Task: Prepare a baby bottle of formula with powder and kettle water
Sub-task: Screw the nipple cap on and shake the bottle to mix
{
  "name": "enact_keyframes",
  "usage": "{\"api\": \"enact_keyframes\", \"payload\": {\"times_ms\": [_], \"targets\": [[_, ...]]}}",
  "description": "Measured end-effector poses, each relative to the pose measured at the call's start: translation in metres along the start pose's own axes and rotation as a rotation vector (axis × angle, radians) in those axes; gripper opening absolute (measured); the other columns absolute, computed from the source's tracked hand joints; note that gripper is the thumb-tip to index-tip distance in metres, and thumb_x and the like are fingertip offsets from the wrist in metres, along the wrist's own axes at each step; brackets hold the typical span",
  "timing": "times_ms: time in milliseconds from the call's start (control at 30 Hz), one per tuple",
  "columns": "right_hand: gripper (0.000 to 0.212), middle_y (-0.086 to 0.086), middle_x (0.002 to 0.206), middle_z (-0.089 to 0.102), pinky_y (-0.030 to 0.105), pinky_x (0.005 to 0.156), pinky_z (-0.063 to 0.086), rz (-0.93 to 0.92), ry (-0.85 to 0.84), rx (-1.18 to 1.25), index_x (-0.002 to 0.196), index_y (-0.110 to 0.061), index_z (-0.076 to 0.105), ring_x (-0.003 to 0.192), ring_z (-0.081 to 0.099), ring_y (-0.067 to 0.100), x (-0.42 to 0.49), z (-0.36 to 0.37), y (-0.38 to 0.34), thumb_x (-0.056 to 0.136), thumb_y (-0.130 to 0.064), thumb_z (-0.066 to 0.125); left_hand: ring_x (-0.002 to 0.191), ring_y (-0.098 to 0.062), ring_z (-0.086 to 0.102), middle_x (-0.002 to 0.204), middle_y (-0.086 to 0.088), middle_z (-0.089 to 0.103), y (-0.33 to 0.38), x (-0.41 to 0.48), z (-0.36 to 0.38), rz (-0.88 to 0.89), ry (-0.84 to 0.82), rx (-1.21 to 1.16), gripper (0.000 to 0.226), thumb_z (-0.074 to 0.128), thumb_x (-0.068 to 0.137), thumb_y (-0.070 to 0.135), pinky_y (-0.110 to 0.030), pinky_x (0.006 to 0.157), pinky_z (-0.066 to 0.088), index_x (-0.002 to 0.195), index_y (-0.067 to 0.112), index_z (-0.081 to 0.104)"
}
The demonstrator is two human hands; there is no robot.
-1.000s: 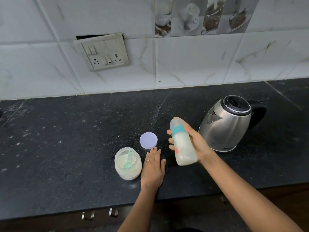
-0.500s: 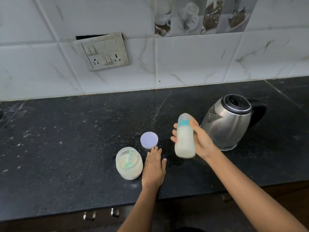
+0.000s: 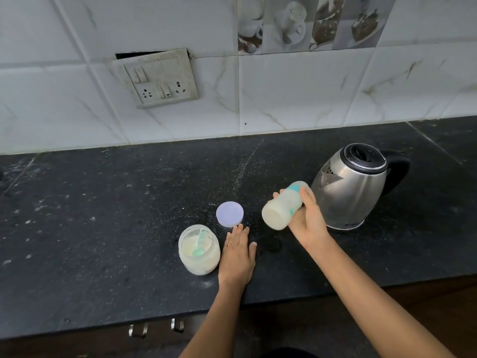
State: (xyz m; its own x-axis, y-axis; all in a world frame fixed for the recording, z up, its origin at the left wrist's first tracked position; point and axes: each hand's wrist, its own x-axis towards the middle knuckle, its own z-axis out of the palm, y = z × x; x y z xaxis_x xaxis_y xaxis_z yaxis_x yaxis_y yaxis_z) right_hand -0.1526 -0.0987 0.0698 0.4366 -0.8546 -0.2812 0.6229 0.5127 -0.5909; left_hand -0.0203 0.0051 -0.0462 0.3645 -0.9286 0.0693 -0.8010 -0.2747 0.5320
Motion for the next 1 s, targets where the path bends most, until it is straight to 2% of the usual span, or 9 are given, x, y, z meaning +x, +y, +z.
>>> {"api": "enact_keyframes", "payload": {"times_ms": [133,267,400,533,633,700,833,933,1000], "targets": [[0.045,0.022,0.112,0.063,0.050,0.077,0.057,0.106,-0.229,-0.273,0.134,-0.023,0.045,0.091,0.067,0.037,-0.012,-0.003,0.001,0.091,-0.016,0.056,0.149,-0.011,0.008,0.161,0.000,0.019,-0.001,-0.001,0.000,0.000,-0.008,0.006,0.050,0.030,0.104,0.034,-0.024,0.119,-0.003,0.151,0.017,0.028],[0.053,0.021,0.112,0.061,0.052,0.074,0.057,0.026,-0.039,-0.014,0.141,-0.017,0.037,0.092,0.070,0.033,-0.001,-0.002,0.003,0.092,-0.024,0.057,0.149,-0.011,0.009,0.161,0.000,0.019,0.000,0.000,0.000,-0.011,-0.012,-0.002,0.050,0.031,0.103,0.034,-0.024,0.120,-0.002,0.150,0.017,0.028],[0.048,0.024,0.113,0.062,0.057,0.080,0.055,0.129,-0.295,-0.314,0.129,-0.023,0.048,0.097,0.065,0.043,-0.010,0.004,-0.004,0.084,-0.016,0.063,0.149,-0.012,0.006,0.161,-0.001,0.016,-0.001,-0.001,0.000,-0.006,-0.030,0.007,0.050,0.029,0.104,0.033,-0.024,0.119,-0.004,0.151,0.017,0.025],[0.040,0.017,0.115,0.060,0.053,0.082,0.057,-0.019,-0.014,-0.103,0.132,-0.026,0.040,0.093,0.070,0.034,0.004,0.009,-0.007,0.096,-0.016,0.054,0.149,-0.011,0.008,0.161,-0.001,0.019,0.000,0.000,-0.001,-0.007,-0.014,0.005,0.051,0.031,0.104,0.034,-0.025,0.120,-0.002,0.151,0.016,0.027],[0.047,0.020,0.111,0.063,0.058,0.084,0.054,0.132,-0.269,-0.310,0.128,-0.026,0.045,0.096,0.066,0.041,-0.004,0.004,-0.008,0.087,-0.013,0.062,0.149,-0.012,0.008,0.161,-0.002,0.019,0.000,0.000,-0.001,0.000,-0.026,0.003,0.050,0.031,0.103,0.032,-0.026,0.120,-0.002,0.151,0.016,0.027],[0.048,0.021,0.110,0.063,0.057,0.083,0.055,0.141,-0.347,-0.412,0.128,-0.023,0.047,0.096,0.065,0.043,-0.007,0.005,-0.009,0.085,-0.009,0.062,0.149,-0.011,0.007,0.161,-0.001,0.019,-0.001,0.000,-0.001,-0.004,-0.025,-0.006,0.050,0.031,0.103,0.033,-0.026,0.120,-0.001,0.151,0.016,0.027],[0.043,0.019,0.114,0.060,0.055,0.087,0.053,-0.013,-0.045,-0.174,0.135,-0.026,0.040,0.093,0.069,0.036,0.006,0.009,-0.005,0.096,-0.011,0.052,0.149,-0.011,0.008,0.161,-0.001,0.019,0.000,0.000,-0.001,-0.006,-0.018,-0.006,0.051,0.031,0.104,0.034,-0.025,0.120,-0.002,0.151,0.016,0.027],[0.052,0.022,0.112,0.062,0.063,0.092,0.048,0.134,-0.312,-0.436,0.138,-0.026,0.044,0.099,0.064,0.045,-0.001,0.003,-0.004,0.091,-0.006,0.055,0.149,-0.012,0.007,0.161,-0.001,0.019,-0.001,0.000,-0.002,-0.006,-0.032,-0.014,0.050,0.031,0.104,0.033,-0.024,0.119,-0.004,0.151,0.016,0.027],[0.055,0.022,0.112,0.061,0.063,0.091,0.048,0.121,-0.329,-0.452,0.139,-0.024,0.046,0.098,0.063,0.044,0.000,0.003,-0.006,0.089,-0.005,0.057,0.149,-0.012,0.007,0.161,-0.001,0.019,-0.001,0.000,-0.001,-0.008,-0.030,-0.016,0.050,0.031,0.104,0.033,-0.024,0.119,-0.004,0.151,0.017,0.027]]}}
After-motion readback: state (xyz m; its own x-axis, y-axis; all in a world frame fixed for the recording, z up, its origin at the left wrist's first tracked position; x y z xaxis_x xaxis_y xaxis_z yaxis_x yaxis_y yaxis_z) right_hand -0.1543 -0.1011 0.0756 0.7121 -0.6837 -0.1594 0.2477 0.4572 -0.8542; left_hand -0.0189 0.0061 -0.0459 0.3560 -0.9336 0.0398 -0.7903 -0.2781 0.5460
